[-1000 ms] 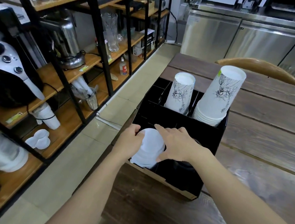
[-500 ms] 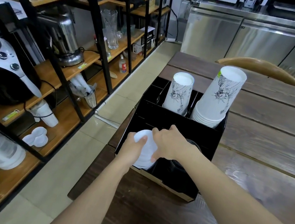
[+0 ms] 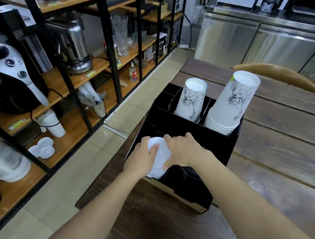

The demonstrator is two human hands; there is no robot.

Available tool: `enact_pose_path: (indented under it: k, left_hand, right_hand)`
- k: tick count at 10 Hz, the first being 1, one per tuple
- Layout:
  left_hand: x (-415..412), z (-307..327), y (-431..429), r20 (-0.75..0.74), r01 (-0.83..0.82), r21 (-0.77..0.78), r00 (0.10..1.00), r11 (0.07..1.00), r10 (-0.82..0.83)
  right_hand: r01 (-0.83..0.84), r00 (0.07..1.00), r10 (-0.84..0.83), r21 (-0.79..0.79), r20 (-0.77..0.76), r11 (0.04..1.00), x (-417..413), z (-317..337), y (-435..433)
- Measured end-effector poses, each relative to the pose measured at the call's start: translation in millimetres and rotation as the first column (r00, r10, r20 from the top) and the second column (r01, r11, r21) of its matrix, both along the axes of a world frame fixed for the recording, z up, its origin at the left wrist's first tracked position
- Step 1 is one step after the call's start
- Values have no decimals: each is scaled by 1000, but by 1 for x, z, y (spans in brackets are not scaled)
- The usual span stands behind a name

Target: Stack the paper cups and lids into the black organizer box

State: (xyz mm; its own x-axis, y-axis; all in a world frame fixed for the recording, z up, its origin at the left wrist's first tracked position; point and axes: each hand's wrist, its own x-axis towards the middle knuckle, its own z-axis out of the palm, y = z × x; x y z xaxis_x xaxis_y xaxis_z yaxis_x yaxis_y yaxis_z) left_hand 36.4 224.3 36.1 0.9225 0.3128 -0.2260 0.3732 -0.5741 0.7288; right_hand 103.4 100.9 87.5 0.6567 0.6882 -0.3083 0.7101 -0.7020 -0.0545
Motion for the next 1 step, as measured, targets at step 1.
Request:
enact_pose_path:
  k: [1]
  left_hand:
    - [4,7,6,-31,-12,27,999,1000,13]
  right_hand:
    - [38,999,-37,24,-19,999,-4,1,-10]
